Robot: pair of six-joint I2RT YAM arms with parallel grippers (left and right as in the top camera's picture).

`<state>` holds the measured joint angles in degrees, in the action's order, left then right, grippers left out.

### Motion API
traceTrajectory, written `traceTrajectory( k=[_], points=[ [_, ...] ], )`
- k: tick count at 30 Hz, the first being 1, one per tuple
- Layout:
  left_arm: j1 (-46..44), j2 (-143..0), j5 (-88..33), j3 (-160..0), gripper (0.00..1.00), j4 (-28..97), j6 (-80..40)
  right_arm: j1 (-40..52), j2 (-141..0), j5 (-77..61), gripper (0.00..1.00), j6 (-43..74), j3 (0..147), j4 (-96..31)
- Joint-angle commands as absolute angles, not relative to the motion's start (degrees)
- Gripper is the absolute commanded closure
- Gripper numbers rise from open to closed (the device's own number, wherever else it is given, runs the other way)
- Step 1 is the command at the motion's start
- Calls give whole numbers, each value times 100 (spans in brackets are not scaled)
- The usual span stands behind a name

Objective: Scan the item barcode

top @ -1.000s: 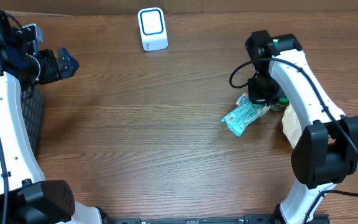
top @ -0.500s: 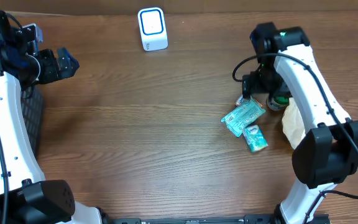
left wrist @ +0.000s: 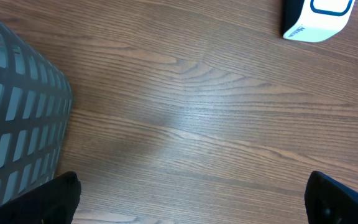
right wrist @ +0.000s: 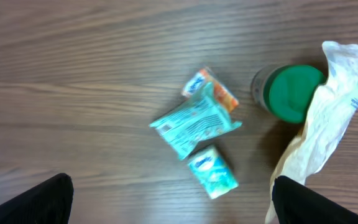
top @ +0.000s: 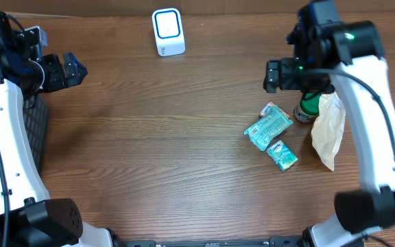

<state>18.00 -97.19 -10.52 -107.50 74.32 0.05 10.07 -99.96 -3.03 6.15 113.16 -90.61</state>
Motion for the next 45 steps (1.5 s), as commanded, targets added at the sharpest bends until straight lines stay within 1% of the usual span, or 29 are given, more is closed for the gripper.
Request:
traceTrajectory(
  k=[1,8,18,22,25,34,37,40,43,45],
  points=[
    [1761,-9741,-1098,-10772,0,7430,89,989,-9085,-690,0,556,11542,-9192],
    [1761,-9741,-1096,-10772,1,7432,91,989,-7636,-956,0,554,11542,-9706],
    [1761,-9741,-1096,-10772,0,7432,89,989,-6047,-956,0,556,11542,-9703],
    [1761,-9741,-1098,-10772,0,7430,89,989,-5800,-954,0,556,11544,-9703],
    [1761,-9741,-1096,-10772,1,7432,89,989,-5747,-574,0,552,11542,-9703],
    [1761,-9741,-1098,-10772,0,7430,89,989,-5758,12,0,552,11362,-9371],
    [1761,-9741,-1098,-10772,1,7432,89,987,-5717,244,0,550,10899,-8965],
    [1761,-9741,-1098,-10772,0,7430,89,923,-5483,226,0,554,10160,-8145],
    [1761,-9741,-1098,-10772,0,7430,91,923,-5107,141,0,552,9129,-6984],
    [1761,-9741,-1096,-10772,1,7430,89,923,-4663,119,0,552,8027,-5774]
  ],
)
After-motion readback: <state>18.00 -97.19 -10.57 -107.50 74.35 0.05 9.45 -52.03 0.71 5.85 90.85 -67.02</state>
